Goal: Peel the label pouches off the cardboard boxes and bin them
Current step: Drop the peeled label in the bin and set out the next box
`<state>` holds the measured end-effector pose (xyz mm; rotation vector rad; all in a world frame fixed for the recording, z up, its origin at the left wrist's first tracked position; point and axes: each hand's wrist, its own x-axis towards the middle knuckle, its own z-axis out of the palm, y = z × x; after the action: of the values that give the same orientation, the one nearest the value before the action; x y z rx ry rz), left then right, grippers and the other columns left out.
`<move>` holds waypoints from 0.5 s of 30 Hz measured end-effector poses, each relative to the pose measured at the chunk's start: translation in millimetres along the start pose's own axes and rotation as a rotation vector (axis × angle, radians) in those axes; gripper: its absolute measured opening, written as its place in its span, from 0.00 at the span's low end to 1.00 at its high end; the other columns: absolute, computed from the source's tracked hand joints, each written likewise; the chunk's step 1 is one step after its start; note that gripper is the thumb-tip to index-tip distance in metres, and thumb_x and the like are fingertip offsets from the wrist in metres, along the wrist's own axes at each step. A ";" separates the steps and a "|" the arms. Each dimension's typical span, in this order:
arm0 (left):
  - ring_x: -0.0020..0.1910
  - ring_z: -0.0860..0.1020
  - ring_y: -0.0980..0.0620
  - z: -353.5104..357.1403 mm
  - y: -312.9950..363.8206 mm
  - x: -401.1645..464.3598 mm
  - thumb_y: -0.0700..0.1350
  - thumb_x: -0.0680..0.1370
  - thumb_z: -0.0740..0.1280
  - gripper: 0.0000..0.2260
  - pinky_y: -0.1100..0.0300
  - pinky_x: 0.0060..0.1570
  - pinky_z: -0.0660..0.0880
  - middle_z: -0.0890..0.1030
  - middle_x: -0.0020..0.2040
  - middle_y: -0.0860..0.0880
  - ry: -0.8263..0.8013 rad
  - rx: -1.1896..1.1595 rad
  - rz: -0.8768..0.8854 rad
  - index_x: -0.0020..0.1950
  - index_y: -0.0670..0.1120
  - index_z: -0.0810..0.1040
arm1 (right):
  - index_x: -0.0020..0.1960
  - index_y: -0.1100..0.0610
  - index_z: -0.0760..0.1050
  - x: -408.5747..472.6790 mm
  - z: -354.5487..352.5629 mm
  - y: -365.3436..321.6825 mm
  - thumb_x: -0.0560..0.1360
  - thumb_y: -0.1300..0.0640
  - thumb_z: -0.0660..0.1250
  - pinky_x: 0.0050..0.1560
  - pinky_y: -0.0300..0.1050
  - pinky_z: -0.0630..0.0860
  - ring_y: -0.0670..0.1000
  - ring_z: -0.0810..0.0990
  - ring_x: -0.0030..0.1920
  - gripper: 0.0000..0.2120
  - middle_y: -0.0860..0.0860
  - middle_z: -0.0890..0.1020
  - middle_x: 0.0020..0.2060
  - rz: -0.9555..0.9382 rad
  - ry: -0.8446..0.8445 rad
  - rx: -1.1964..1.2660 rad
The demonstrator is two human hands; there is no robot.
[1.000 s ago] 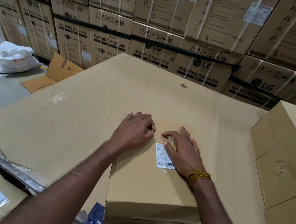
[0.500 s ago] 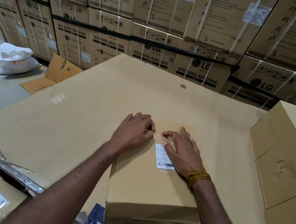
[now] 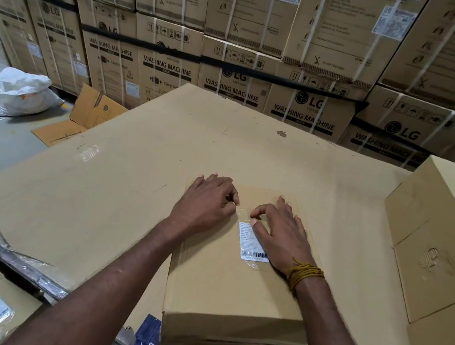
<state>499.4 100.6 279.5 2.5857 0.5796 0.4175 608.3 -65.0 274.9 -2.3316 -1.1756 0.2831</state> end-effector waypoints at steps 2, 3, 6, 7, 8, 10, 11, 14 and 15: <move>0.78 0.58 0.51 -0.3 -0.1 -0.4 0.45 0.80 0.59 0.07 0.53 0.75 0.49 0.72 0.69 0.54 0.001 0.004 -0.001 0.54 0.52 0.75 | 0.66 0.38 0.68 -0.8 -0.6 -0.6 0.82 0.46 0.56 0.77 0.49 0.42 0.50 0.44 0.80 0.13 0.53 0.49 0.81 -0.007 -0.017 -0.008; 0.78 0.58 0.51 -0.5 -0.2 -0.4 0.45 0.80 0.59 0.07 0.53 0.75 0.49 0.72 0.69 0.54 0.002 0.005 -0.001 0.54 0.52 0.75 | 0.68 0.37 0.67 -1.1 -1.3 -1.2 0.82 0.46 0.56 0.77 0.48 0.41 0.50 0.43 0.80 0.15 0.53 0.48 0.81 -0.008 -0.025 -0.012; 0.78 0.58 0.51 -0.9 0.0 -0.5 0.45 0.80 0.59 0.06 0.53 0.75 0.49 0.73 0.69 0.54 -0.001 0.003 0.003 0.54 0.52 0.75 | 0.65 0.36 0.68 -0.6 -2.3 -2.3 0.82 0.46 0.56 0.76 0.48 0.41 0.50 0.44 0.80 0.12 0.53 0.49 0.81 -0.002 -0.021 0.000; 0.78 0.58 0.51 -0.9 0.2 -0.6 0.45 0.80 0.59 0.06 0.53 0.75 0.49 0.72 0.69 0.54 -0.002 0.001 0.001 0.54 0.52 0.75 | 0.63 0.37 0.69 -0.4 -1.9 -2.4 0.82 0.46 0.56 0.76 0.48 0.42 0.50 0.44 0.80 0.11 0.53 0.49 0.81 0.000 -0.018 0.004; 0.78 0.57 0.51 -1.1 0.6 -0.6 0.45 0.80 0.60 0.06 0.53 0.75 0.49 0.72 0.70 0.54 -0.004 0.001 -0.001 0.55 0.52 0.75 | 0.63 0.37 0.69 -0.1 -1.8 -2.5 0.82 0.46 0.56 0.76 0.48 0.42 0.50 0.44 0.80 0.11 0.53 0.49 0.81 0.001 -0.018 0.005; 0.78 0.57 0.51 -1.4 1.1 -0.7 0.45 0.80 0.60 0.07 0.53 0.75 0.49 0.72 0.70 0.54 -0.005 0.001 -0.001 0.55 0.51 0.75 | 0.65 0.35 0.68 -0.4 -2.0 -2.3 0.82 0.47 0.56 0.76 0.49 0.42 0.50 0.43 0.80 0.13 0.53 0.48 0.81 -0.003 -0.026 -0.007; 0.78 0.57 0.51 -1.4 1.2 -0.7 0.45 0.80 0.60 0.07 0.54 0.75 0.49 0.72 0.71 0.53 -0.006 0.002 0.000 0.55 0.51 0.75 | 0.67 0.35 0.67 -0.6 -2.2 -2.1 0.82 0.47 0.55 0.77 0.49 0.41 0.50 0.43 0.80 0.14 0.53 0.48 0.81 -0.006 -0.031 -0.018; 0.78 0.57 0.51 -1.8 0.9 -1.2 0.45 0.80 0.60 0.07 0.54 0.75 0.49 0.71 0.72 0.53 -0.009 0.000 -0.003 0.55 0.52 0.75 | 0.66 0.35 0.67 -0.8 -2.5 -2.5 0.82 0.47 0.55 0.76 0.49 0.41 0.51 0.43 0.80 0.14 0.53 0.48 0.81 -0.005 -0.036 -0.018; 0.78 0.57 0.51 -1.8 0.6 -1.2 0.45 0.80 0.60 0.07 0.54 0.75 0.48 0.71 0.72 0.53 -0.010 -0.002 -0.004 0.55 0.52 0.75 | 0.65 0.36 0.68 -0.7 -2.4 -2.7 0.82 0.47 0.56 0.76 0.49 0.41 0.51 0.43 0.80 0.12 0.53 0.48 0.81 -0.003 -0.033 -0.010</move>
<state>497.9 100.2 281.1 2.5827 0.5800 0.4033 607.0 -65.0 278.4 -2.3425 -1.1983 0.3163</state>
